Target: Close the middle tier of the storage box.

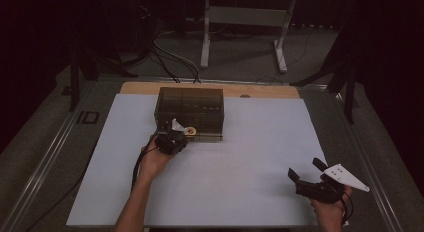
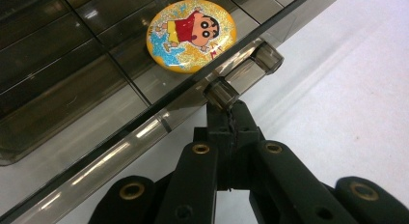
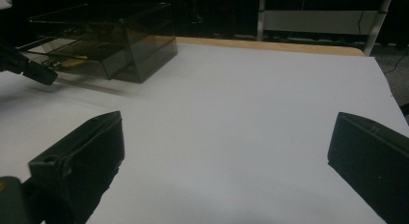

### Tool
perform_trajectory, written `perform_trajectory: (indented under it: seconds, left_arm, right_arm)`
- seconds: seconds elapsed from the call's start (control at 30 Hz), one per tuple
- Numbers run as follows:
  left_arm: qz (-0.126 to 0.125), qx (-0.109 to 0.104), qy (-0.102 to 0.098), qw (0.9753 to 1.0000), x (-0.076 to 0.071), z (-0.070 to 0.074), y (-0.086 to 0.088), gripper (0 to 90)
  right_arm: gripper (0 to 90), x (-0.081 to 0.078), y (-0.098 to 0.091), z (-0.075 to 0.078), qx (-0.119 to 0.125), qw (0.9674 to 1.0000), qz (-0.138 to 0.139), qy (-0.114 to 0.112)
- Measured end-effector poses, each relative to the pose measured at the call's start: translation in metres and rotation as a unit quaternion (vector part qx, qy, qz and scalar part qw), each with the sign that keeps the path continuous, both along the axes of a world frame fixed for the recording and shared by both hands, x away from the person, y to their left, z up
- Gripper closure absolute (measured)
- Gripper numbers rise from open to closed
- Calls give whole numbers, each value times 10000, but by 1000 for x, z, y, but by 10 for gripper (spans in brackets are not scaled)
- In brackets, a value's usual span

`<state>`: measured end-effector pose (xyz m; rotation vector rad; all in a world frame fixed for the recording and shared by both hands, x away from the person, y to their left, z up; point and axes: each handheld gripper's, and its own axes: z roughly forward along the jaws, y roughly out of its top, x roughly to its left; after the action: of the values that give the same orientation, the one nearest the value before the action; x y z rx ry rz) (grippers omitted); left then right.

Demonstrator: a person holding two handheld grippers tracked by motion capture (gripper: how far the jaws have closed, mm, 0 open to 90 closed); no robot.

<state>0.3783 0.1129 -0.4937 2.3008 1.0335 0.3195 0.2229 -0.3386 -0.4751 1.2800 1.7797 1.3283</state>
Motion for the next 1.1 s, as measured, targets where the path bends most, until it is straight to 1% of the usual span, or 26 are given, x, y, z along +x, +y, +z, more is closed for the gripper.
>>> perform_trajectory:
  seconds: [0.17,0.3,0.8,1.1]
  left_arm:
    - [14,15,-14,10000,2,1,-2,900]
    - [39,-12,-21,10000,3,0,-2,900]
    - [219,-38,-74,9997,10,0,-3,900]
    - [267,-28,-83,9996,12,0,-4,900]
  right_arm:
    - [0,0,0,0,-2,10000,5,-3]
    - [0,0,0,0,5,10000,2,-2]
    - [0,-2,-2,0,-2,10000,-35,-4]
    - [0,-3,-2,0,-8,10000,-42,-12]
